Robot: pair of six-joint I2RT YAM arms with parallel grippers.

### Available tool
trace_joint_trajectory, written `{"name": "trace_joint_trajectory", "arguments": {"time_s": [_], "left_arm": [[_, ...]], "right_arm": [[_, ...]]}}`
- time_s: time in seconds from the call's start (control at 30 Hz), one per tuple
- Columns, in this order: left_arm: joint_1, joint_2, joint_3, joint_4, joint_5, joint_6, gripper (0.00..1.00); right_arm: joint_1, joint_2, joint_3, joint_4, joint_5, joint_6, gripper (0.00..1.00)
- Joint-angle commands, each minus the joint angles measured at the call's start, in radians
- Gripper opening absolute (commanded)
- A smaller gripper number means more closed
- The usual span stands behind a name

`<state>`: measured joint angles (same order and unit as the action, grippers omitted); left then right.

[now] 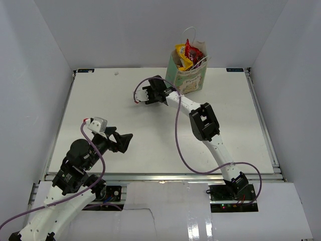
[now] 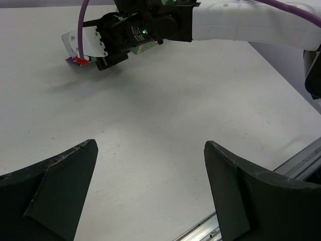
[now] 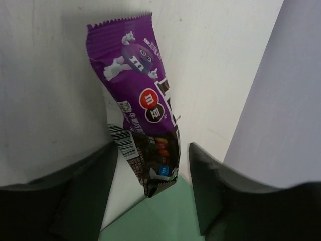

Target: Place the snacks into the paper bag

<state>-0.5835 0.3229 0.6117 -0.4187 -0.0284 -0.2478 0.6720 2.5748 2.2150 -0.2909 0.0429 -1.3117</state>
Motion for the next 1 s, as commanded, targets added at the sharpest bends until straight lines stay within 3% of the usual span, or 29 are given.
{"name": "trace_joint_trajectory", "arguments": {"time_s": [0.0, 0.1, 0.3, 0.47, 0.6, 0.83, 0.97], "left_arm": [[0.005, 0.013, -0.006, 0.004, 0.002, 0.007, 0.98], [0.005, 0.013, -0.007, 0.004, 0.001, 0.008, 0.98], [0.007, 0.005, -0.006, 0.004, -0.001, 0.007, 0.98], [0.007, -0.001, -0.007, 0.004, 0.002, 0.008, 0.98], [0.007, -0.010, -0.006, 0.003, 0.005, 0.008, 0.98], [0.007, -0.025, -0.007, 0.003, 0.008, 0.005, 0.98], [0.007, -0.024, -0.006, 0.004, 0.016, 0.007, 0.98]], "right_arm": [[-0.029, 0.022, 0.023, -0.026, -0.034, 0.022, 0.53], [-0.041, -0.011, -0.018, -0.077, -0.133, 0.037, 0.35], [-0.049, -0.204, -0.268, -0.074, -0.310, 0.112, 0.20], [-0.048, -0.451, -0.432, -0.076, -0.517, 0.241, 0.15], [-0.055, -0.613, -0.463, -0.080, -0.624, 0.360, 0.15], [-0.152, -0.769, -0.364, -0.086, -0.718, 0.541, 0.15], [-0.257, -0.782, -0.262, -0.071, -0.641, 0.611, 0.16]]}}
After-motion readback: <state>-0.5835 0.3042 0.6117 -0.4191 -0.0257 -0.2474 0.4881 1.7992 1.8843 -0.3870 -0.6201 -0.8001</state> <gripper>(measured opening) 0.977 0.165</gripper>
